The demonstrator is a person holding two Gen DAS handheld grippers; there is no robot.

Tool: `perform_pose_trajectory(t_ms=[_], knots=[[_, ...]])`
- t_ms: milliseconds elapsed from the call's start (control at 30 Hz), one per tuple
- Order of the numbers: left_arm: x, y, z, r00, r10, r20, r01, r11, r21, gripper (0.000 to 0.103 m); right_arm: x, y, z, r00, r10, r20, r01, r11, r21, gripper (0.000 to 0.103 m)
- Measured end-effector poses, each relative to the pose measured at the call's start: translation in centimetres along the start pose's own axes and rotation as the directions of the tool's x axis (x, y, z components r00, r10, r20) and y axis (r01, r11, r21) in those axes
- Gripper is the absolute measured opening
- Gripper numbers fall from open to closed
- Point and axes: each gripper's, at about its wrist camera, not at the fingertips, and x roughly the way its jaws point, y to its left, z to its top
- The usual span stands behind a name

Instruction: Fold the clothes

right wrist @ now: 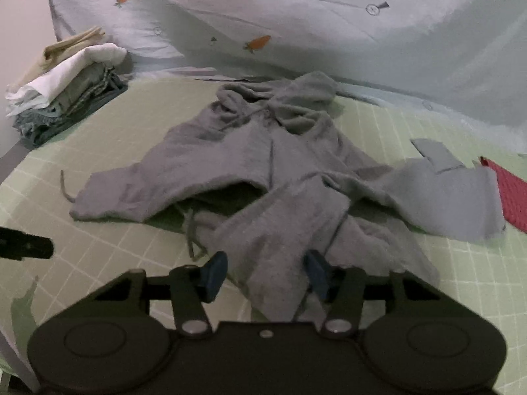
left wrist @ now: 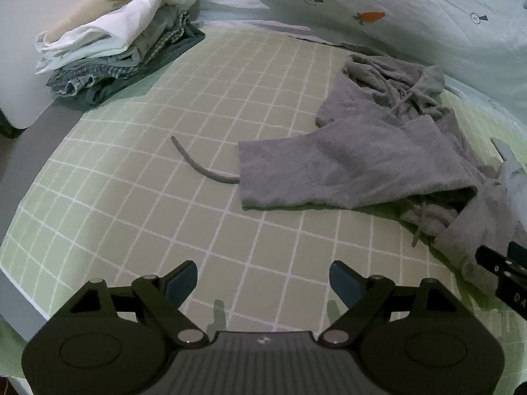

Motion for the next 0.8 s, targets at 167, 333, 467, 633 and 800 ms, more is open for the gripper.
perform_pose_trajectory(t_ms=[167,333,467,633,800], knots=[[-0.3,0.7,-0.1,1.000,0.003,0.012,-0.003,0.999,-0.032,0.088,1.9,-0.5,-0.3,0.997,0.008,-0.071,-0.007,1.000,0.011,0.051],[-0.5,0.7,0.2,1.000,-0.004,0.020,0.005,0.998,-0.069,0.088,2.1,-1.3,-0.3,0.996,0.052,-0.078,-0.051,0.999,0.019,0.035],[-0.4,-0.4,0.5,1.000,-0.016,0.021,0.017,0.997,-0.075,0.088,0.9,-3.7,0.7,0.990,0.138,-0.033,-0.134,0.985,0.110,0.011],[0.2,-2.5,1.3,0.999,-0.037,0.015,0.038,0.997,-0.062,0.088,-3.8,-6.6,3.9,0.969,0.215,0.124,-0.236,0.953,0.191,0.010],[0.4,-5.5,2.5,0.998,-0.067,0.019,0.068,0.997,-0.030,0.088,-8.2,-12.9,8.0,0.919,0.237,0.314,-0.349,0.861,0.371,0.010]])
